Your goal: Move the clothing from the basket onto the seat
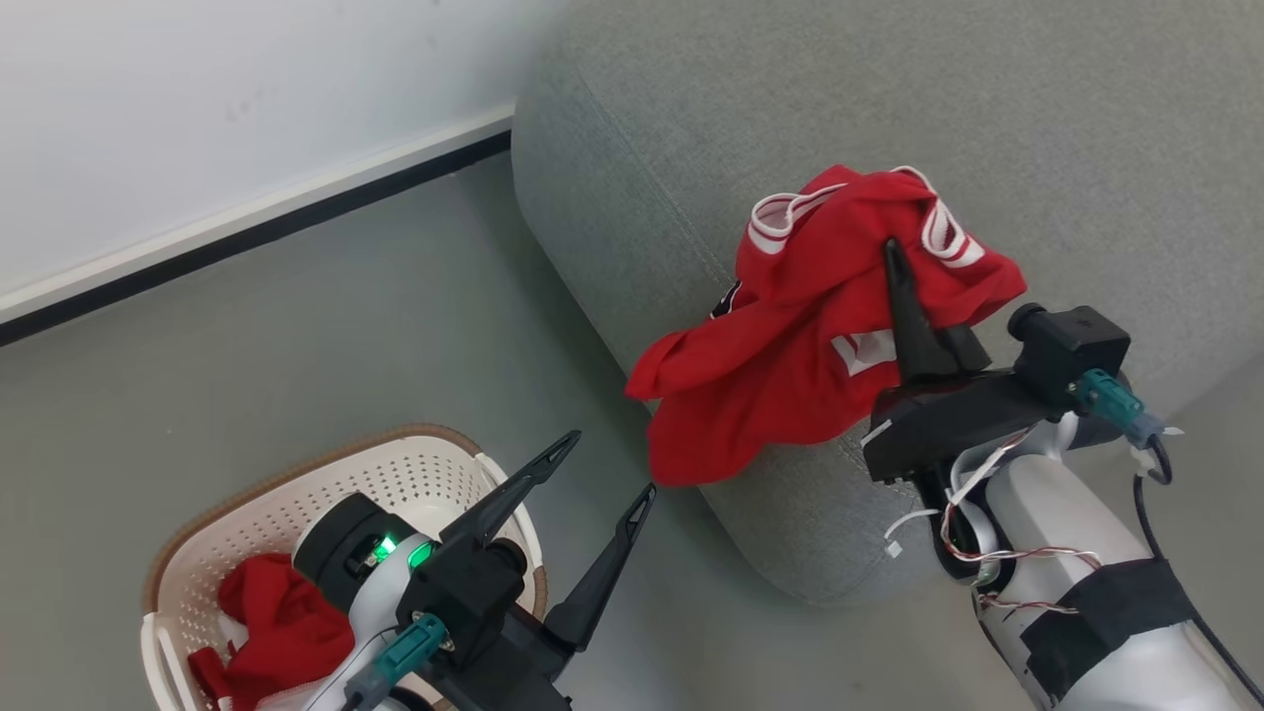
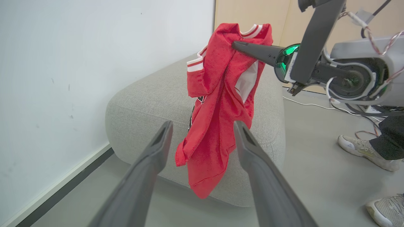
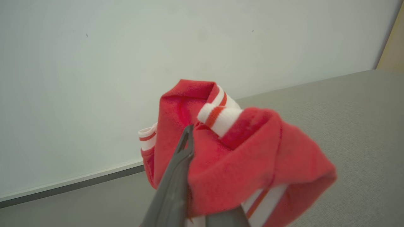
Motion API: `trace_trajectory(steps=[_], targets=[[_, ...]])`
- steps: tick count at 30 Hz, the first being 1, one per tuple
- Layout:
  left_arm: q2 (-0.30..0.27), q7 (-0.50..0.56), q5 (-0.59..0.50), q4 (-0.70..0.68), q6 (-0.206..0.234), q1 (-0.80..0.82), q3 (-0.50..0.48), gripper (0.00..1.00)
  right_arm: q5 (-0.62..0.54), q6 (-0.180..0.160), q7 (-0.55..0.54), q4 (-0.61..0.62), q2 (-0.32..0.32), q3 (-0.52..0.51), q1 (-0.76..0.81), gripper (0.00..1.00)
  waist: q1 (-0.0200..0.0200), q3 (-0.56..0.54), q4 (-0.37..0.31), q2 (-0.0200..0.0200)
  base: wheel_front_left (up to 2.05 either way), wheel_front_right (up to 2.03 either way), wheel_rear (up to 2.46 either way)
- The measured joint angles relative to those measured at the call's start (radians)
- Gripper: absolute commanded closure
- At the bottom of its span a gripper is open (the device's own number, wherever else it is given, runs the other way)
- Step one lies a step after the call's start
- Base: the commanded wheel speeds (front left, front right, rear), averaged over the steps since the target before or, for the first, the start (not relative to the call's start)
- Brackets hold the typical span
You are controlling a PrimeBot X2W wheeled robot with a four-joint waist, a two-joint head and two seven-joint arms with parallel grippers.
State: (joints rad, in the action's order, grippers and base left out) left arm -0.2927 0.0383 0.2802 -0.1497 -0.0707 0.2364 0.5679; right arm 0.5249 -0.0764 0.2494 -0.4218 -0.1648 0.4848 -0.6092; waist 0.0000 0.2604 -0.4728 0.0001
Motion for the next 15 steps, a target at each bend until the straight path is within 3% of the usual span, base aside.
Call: trace_trajectory(steps=[15], targets=[[-0.009, 0.04, -0.022, -0.047, -0.009, 0.034, 0.017, 0.0, -0.001, -0.004, 0.0, -0.007, -0.072, -0.136, -0.102, 1.0, 0.0, 0.065, -0.027, 0.0, 0.0, 0.0, 0.0]])
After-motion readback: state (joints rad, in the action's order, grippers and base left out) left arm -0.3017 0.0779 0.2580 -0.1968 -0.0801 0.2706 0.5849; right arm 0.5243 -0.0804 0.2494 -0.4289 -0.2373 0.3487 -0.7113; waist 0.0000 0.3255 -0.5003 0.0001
